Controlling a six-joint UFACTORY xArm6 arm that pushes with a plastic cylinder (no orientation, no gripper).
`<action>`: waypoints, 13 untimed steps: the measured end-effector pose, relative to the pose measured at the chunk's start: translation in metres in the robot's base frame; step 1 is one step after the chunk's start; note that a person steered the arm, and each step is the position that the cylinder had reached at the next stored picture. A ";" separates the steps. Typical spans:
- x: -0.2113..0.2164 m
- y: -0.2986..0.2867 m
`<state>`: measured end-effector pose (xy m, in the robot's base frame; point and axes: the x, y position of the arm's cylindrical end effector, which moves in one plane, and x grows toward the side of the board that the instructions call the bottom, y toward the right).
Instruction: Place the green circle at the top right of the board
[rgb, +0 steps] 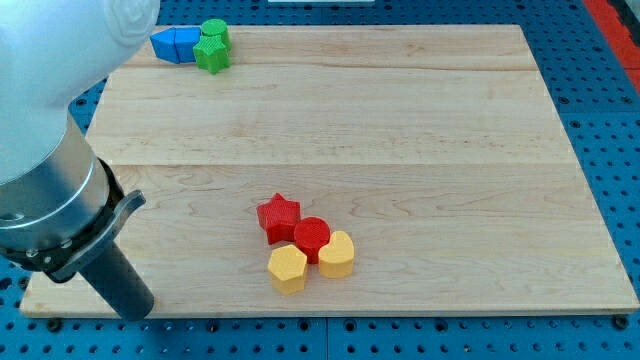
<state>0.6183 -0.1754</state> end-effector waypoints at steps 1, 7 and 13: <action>0.000 0.000; -0.142 -0.081; -0.392 -0.075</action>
<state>0.2265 -0.2503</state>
